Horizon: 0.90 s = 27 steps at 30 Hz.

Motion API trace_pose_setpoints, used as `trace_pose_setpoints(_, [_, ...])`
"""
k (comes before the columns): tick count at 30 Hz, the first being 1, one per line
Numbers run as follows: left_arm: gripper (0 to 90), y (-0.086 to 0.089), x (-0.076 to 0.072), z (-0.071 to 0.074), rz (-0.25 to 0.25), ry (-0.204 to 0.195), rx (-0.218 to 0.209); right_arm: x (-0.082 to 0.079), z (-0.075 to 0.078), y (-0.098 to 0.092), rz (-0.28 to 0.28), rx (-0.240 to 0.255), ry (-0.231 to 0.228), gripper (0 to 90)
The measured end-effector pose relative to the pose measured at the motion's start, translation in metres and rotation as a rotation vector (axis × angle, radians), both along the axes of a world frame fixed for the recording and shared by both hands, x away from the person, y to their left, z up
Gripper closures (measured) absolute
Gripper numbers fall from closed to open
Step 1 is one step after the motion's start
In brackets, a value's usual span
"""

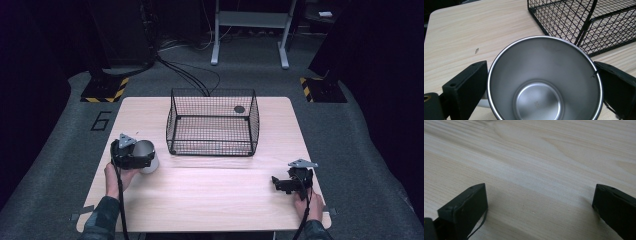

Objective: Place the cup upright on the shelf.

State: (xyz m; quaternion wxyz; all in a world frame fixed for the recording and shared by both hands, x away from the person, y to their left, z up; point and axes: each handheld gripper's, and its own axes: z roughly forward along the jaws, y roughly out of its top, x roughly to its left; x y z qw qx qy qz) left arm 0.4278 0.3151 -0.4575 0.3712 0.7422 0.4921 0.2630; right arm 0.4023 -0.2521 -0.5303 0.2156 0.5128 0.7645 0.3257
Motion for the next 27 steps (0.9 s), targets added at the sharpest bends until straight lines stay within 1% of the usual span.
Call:
trace_pose_setpoints(12, [3.5, 0.0019, -0.0012, 0.0007, -0.026, -0.01, 0.009, 0.0, 0.0, 0.0, 0.0, 0.0, 0.0, 0.0])
trace_pose_setpoints(13, [3.6, 0.0024, -0.0026, 0.0016, -0.025, -0.026, 0.011, 0.0, 0.0, 0.0, 0.0, 0.0, 0.0, 0.0])
trace_pose_setpoints(14, [6.2, 0.0032, -0.0037, 0.0034, -0.019, -0.036, 0.0, 0.0, 0.0, 0.0, 0.0, 0.0, 0.0, 0.0])
trace_pose_setpoints(15, [6.2, 0.0042, -0.0035, 0.0044, -0.026, -0.031, 0.004, 0.0, 0.0, 0.0, 0.0, 0.0, 0.0, 0.0])
trace_pose_setpoints(16, [6.2, 0.0052, -0.0027, 0.0041, -0.036, -0.008, -0.005, 0.0, 0.0, 0.0, 0.0, 0.0, 0.0, 0.0])
trace_pose_setpoints(18, [6.2, 0.0049, -0.0033, 0.0037, -0.041, -0.013, -0.003, 0.0, 0.0, 0.0001, 0.003, 0.0, 0.001, 0.0])
trace_pose_setpoints(20, [6.2, 0.0045, -0.0034, 0.0039, -0.043, -0.01, 0.0, 0.0, 0.0, 0.0001, 0.003, 0.0, 0.0, 0.0])
trace_pose_setpoints(21, [6.2, 0.0041, -0.0033, 0.0042, -0.049, -0.01, 0.011, 0.0, 0.0, 0.0002, 0.003, 0.0, 0.001, 0.0])
trace_pose_setpoints(25, [6.2, 0.0042, -0.004, 0.0046, -0.055, -0.006, 0.015, 0.0, 0.0, 0.0002, 0.003, 0.0, 0.0, 0.0])
trace_pose_setpoints(26, [6.2, 0.0036, -0.0049, 0.0041, -0.054, -0.013, 0.01, 0.0001, 0.0, 0.0002, 0.003, 0.0, 0.001, 0.0])
trace_pose_setpoints(27, [6.2, 0.0035, -0.006, 0.0042, -0.058, -0.012, 0.013, 0.0, 0.0001, 0.0001, 0.003, 0.0, 0.001, 0.0])
